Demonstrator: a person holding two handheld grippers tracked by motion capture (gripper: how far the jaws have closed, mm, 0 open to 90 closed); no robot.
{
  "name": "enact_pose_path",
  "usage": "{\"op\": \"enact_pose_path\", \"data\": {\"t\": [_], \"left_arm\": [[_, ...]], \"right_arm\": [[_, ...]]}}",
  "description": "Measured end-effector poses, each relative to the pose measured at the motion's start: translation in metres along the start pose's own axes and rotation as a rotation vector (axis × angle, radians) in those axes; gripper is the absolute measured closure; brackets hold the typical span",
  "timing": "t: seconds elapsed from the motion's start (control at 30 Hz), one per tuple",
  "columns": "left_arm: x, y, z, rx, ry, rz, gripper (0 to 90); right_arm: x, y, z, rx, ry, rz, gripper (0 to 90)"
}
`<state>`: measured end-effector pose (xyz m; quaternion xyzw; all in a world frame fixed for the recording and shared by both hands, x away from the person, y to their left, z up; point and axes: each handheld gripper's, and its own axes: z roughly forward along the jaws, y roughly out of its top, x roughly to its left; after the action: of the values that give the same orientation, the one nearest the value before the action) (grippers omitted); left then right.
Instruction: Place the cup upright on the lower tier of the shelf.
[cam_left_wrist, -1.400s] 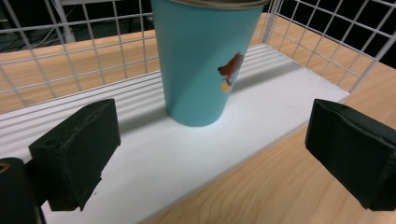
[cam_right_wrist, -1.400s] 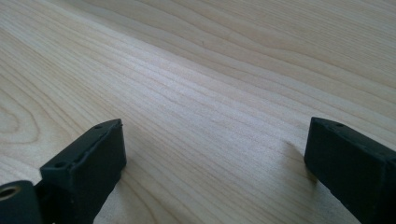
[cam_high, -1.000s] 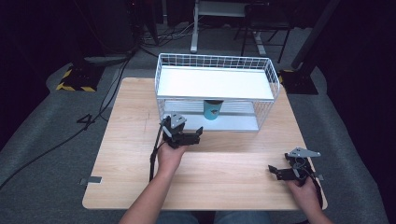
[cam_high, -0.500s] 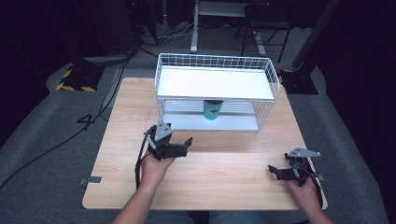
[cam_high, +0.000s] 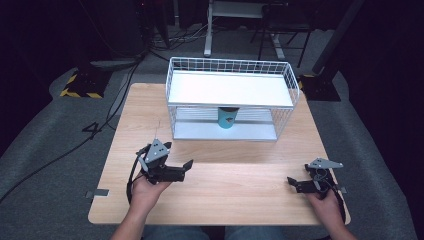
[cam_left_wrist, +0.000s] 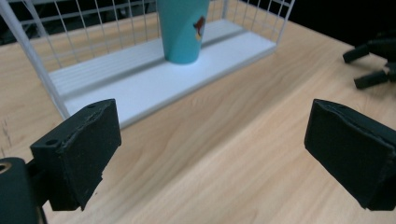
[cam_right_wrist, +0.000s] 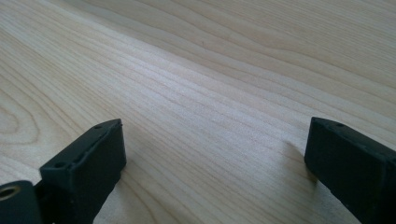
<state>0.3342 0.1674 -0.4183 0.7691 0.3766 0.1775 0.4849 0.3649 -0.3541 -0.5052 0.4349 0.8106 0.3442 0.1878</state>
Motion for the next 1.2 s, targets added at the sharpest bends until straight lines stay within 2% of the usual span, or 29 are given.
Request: {"op": "enact_pose_path", "data": {"t": [0.1, 0.27, 0.3, 0.33, 0.37, 0.43, 0.5, 0.53, 0.57, 0.6, 0.67, 0.9, 0.93, 1.0, 1.03, 1.17, 1.2], "left_arm": [[0.002, -0.011, -0.007, 0.023, -0.012, -0.007, 4.6], [0.005, -0.026, -0.016, 0.02, -0.028, -0.03, 6.0], [0.006, -0.032, -0.017, 0.043, -0.03, -0.038, 6.5], [0.006, -0.032, -0.017, 0.043, -0.03, -0.038, 6.5], [0.009, -0.037, -0.02, 0.06, -0.012, -0.045, 6.8], [0.01, -0.041, -0.021, 0.064, -0.008, -0.05, 7.2], [0.014, -0.052, -0.021, 0.098, 0.007, -0.057, 7.3], [0.014, -0.052, -0.021, 0.098, 0.007, -0.057, 7.3], [0.016, -0.059, -0.02, 0.121, 0.015, -0.069, 7.3], [0.016, -0.059, -0.02, 0.121, 0.015, -0.069, 7.3], [0.02, -0.069, -0.018, 0.148, 0.031, -0.073, 7.3], [0.026, -0.08, -0.013, 0.196, 0.042, -0.091, 7.3], [0.027, -0.081, -0.012, 0.207, 0.042, -0.077, 7.2], [0.026, -0.083, -0.011, 0.219, 0.044, -0.077, 7.2], [0.026, -0.084, -0.009, 0.243, 0.052, -0.064, 7.3], [0.026, -0.086, -0.006, 0.27, 0.043, -0.063, 7.3], [0.025, -0.086, -0.004, 0.287, 0.05, -0.05, 7.3]], "right_arm": [[0.0, 0.0, 0.0, 0.0, 0.0, 0.0, 5.7], [0.0, 0.0, 0.0, 0.0, 0.0, 0.0, 5.7], [0.0, 0.0, 0.0, 0.0, 0.0, 0.0, 5.7], [0.0, 0.0, 0.0, 0.0, 0.0, 0.0, 5.6], [0.0, 0.0, 0.0, 0.0, 0.0, 0.0, 5.7], [0.0, 0.0, 0.0, 0.0, 0.0, 0.0, 5.7], [0.0, 0.0, 0.0, 0.0, 0.0, 0.0, 5.7], [0.0, 0.0, 0.0, 0.0, 0.0, 0.0, 5.7], [0.0, 0.0, 0.0, 0.0, 0.0, 0.0, 5.7], [0.0, 0.0, 0.0, 0.0, 0.0, 0.0, 5.7], [0.0, 0.0, 0.0, 0.0, 0.0, 0.0, 5.6], [0.0, 0.0, 0.0, 0.0, 0.0, 0.0, 5.7], [0.0, 0.0, 0.0, 0.0, 0.0, 0.0, 5.7], [0.0, 0.0, 0.0, 0.0, 0.0, 0.0, 5.7], [0.0, 0.0, 0.0, 0.0, 0.0, 0.0, 5.7], [0.0, 0.0, 0.0, 0.0, 0.0, 0.0, 5.7], [0.0, 0.0, 0.0, 0.0, 0.0, 0.0, 5.7]]}}
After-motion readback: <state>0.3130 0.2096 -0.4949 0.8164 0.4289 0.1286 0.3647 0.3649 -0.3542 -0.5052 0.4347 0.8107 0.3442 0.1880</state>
